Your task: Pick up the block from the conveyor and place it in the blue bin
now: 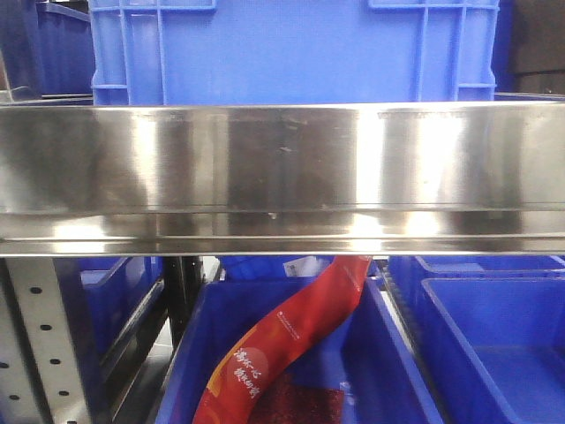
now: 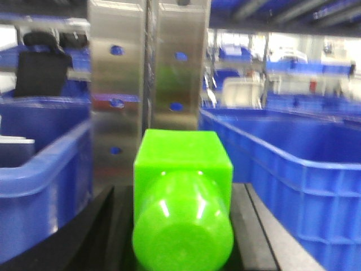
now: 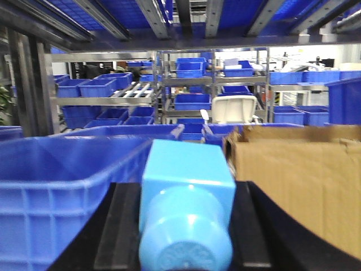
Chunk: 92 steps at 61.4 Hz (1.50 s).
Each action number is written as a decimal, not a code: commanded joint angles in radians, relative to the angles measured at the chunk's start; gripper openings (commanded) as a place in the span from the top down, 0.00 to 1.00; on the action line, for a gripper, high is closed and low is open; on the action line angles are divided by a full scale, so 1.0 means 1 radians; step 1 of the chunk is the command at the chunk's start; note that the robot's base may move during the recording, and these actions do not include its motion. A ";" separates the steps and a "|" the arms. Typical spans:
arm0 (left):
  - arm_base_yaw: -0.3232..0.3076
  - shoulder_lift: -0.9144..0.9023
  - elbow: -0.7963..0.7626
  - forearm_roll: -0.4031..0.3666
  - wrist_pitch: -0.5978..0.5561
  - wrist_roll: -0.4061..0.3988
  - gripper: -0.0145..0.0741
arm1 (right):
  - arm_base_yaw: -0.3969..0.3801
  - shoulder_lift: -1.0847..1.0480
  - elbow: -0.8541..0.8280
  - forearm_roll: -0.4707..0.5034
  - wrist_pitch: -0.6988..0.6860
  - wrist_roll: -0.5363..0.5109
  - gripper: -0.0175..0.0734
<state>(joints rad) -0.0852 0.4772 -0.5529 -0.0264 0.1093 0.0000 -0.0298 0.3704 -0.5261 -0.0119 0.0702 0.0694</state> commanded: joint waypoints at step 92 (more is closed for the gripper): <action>-0.373 0.968 -0.858 -0.025 0.089 0.000 0.85 | 0.330 1.019 -0.739 0.026 -0.013 -0.001 0.73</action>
<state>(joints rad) -0.4587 1.4814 -1.4000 -0.0453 0.2114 0.0000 0.3034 1.4221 -1.2567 0.0136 0.0890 0.0694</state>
